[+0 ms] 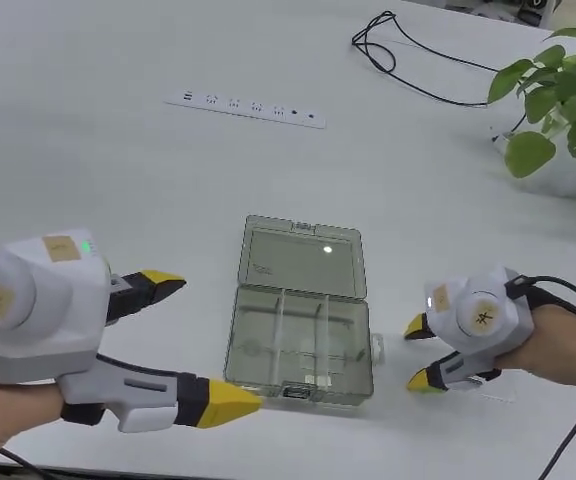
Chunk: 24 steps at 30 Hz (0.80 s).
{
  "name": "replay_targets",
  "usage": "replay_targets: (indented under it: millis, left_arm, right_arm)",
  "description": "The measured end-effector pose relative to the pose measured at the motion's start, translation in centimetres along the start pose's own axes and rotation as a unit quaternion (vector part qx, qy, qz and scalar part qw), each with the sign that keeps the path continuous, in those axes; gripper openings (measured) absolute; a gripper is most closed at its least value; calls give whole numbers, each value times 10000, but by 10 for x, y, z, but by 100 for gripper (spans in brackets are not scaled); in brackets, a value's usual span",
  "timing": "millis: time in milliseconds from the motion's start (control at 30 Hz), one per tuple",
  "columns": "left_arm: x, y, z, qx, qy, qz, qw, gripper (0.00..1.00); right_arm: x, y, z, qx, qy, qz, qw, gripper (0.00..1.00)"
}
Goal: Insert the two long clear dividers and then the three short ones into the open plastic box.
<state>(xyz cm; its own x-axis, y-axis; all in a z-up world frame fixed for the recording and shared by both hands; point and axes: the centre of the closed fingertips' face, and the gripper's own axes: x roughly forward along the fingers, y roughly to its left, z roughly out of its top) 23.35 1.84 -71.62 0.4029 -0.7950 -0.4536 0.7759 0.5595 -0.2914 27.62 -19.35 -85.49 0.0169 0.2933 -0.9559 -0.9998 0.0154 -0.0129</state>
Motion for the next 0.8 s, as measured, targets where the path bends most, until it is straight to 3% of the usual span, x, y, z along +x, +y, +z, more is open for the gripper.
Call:
replay_targets:
  millis: [67, 400, 633, 800]
  left_arm:
    - [0, 0, 0, 0, -6, -1, 10000, 95]
    - [-3, -2, -1, 14, -7, 12, 10000, 95]
    - [-5, -4, 0, 52, 3, 7, 10000, 94]
    - [-3, -5, 3, 101, 21, -25, 9999, 93]
  right_arm:
    - [0, 0, 0, 4, -7, -6, 10000, 33]
    - [-1, -1, 0, 14, 24, -97, 9999, 33]
    - [-7, 4, 8, 106, -166, -283, 9994, 33]
    - [-21, 4, 19, 187, -366, -542, 9977, 32]
